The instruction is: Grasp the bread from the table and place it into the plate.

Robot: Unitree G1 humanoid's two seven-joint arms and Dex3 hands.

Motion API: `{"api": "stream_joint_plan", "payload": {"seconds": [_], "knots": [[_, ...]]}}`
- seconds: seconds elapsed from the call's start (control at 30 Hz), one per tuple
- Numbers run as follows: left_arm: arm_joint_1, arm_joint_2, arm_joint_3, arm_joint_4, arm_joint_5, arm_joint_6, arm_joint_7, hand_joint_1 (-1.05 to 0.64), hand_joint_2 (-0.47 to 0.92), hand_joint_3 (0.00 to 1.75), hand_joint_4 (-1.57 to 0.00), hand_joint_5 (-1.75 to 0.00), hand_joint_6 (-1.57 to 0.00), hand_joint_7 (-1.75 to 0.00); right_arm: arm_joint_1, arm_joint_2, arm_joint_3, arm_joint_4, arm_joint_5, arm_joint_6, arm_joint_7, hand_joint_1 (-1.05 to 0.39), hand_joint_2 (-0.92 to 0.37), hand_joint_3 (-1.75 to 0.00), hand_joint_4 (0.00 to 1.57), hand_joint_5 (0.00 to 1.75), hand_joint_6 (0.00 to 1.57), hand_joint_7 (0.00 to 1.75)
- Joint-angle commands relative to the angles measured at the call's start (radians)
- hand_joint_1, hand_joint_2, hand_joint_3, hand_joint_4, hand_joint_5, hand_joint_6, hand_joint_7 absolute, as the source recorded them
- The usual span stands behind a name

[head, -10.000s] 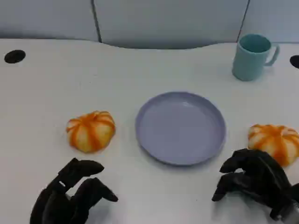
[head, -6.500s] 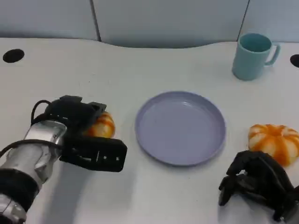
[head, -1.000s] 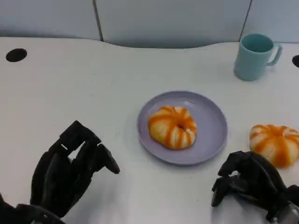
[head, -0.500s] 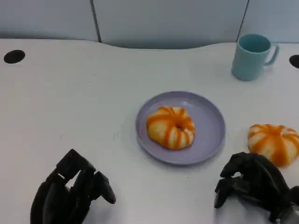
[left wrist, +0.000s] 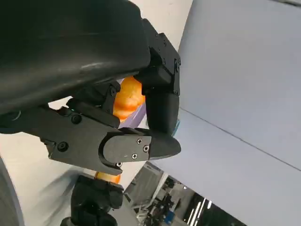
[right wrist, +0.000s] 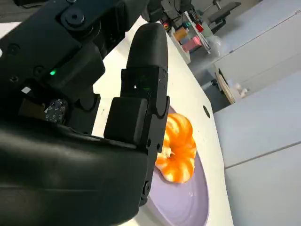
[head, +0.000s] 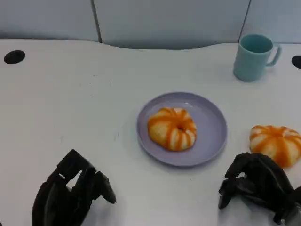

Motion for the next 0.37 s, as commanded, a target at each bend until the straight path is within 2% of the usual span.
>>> {"api": "stream_joint_plan", "payload": {"seconds": [0.03,0.2,0.37], "knots": [[0.001,0.006,0.011,0.006,0.004,-0.009,-0.007,-0.51,0.92,0.38,-0.81,-1.75,-0.51,-1.75,0.005,-0.021,-0.007,0.005,-0.008,-0.014,-0.002,-1.05,-0.53,-0.01,1.57,0.57,1.57,0.33],[0.000,-0.004,0.013,0.016,0.005,-0.015,-0.006,-0.50,0.92,0.38,-0.81,-1.75,-0.50,-1.75,-0.011,-0.025,-0.013,0.046,-0.005,-0.037,0.018,-1.05,-0.54,-0.01,1.57,0.57,1.57,0.32],[0.008,0.003,0.011,0.005,-0.001,0.009,-0.005,-0.51,0.92,0.38,-0.81,-1.75,-0.50,-1.75,-0.009,-0.018,-0.012,0.047,-0.008,-0.032,-0.005,-1.05,-0.52,0.00,1.57,0.58,1.57,0.34]]}}
